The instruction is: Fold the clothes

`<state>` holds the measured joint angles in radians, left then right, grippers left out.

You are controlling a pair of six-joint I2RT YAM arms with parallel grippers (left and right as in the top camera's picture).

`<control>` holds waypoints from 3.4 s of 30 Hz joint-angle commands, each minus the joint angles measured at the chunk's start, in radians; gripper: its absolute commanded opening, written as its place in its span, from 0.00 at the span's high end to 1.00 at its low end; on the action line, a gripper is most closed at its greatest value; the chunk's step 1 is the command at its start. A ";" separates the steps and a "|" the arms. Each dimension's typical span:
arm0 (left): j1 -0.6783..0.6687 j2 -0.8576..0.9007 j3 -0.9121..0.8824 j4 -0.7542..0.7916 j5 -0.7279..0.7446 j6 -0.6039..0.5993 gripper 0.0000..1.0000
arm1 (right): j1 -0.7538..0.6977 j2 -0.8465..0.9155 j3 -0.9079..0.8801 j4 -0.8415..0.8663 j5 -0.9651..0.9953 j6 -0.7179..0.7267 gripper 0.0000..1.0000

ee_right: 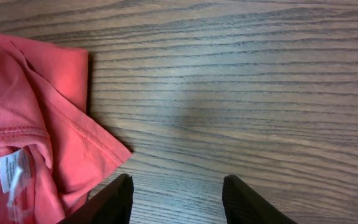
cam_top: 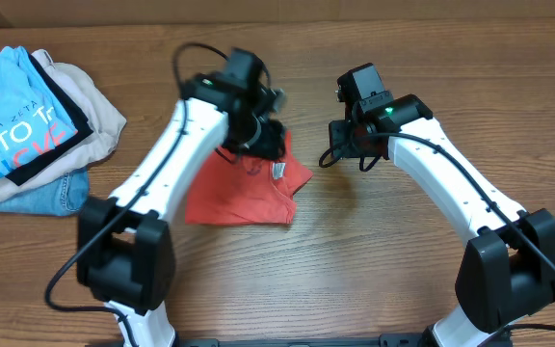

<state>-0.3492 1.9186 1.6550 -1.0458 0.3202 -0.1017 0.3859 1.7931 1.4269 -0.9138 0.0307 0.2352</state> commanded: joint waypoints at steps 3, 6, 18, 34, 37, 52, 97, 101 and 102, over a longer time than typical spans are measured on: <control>0.071 -0.021 0.010 -0.015 -0.129 -0.081 0.46 | -0.002 0.005 0.020 0.002 0.010 0.009 0.50; 0.102 -0.017 0.000 -0.016 -0.118 -0.109 0.45 | -0.002 0.005 0.020 0.002 0.010 0.009 0.50; 0.068 0.073 -0.080 0.046 -0.018 -0.138 0.53 | -0.001 0.005 0.020 -0.010 0.009 0.009 0.49; 0.032 0.099 -0.084 0.378 0.255 -0.227 0.60 | -0.001 0.005 0.020 -0.016 0.009 0.009 0.50; 0.033 0.100 -0.084 0.443 0.253 -0.249 0.39 | -0.001 0.005 0.020 -0.019 0.009 0.009 0.50; 0.190 0.099 -0.081 0.317 0.313 -0.228 0.70 | 0.011 0.005 0.020 -0.027 -0.219 -0.157 0.50; 0.224 0.190 0.160 0.215 -0.037 -0.091 0.68 | 0.101 0.005 0.016 -0.138 -0.626 -0.158 0.51; 0.240 0.238 0.160 0.204 -0.040 -0.076 0.66 | 0.146 0.005 -0.011 -0.121 -0.628 -0.156 0.51; 0.241 0.249 0.160 0.204 -0.040 -0.068 0.65 | 0.155 0.005 -0.021 -0.116 -0.628 -0.155 0.51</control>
<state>-0.1104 2.1181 1.8091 -0.8387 0.2996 -0.2089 0.5236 1.7935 1.4239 -1.0393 -0.5537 0.0845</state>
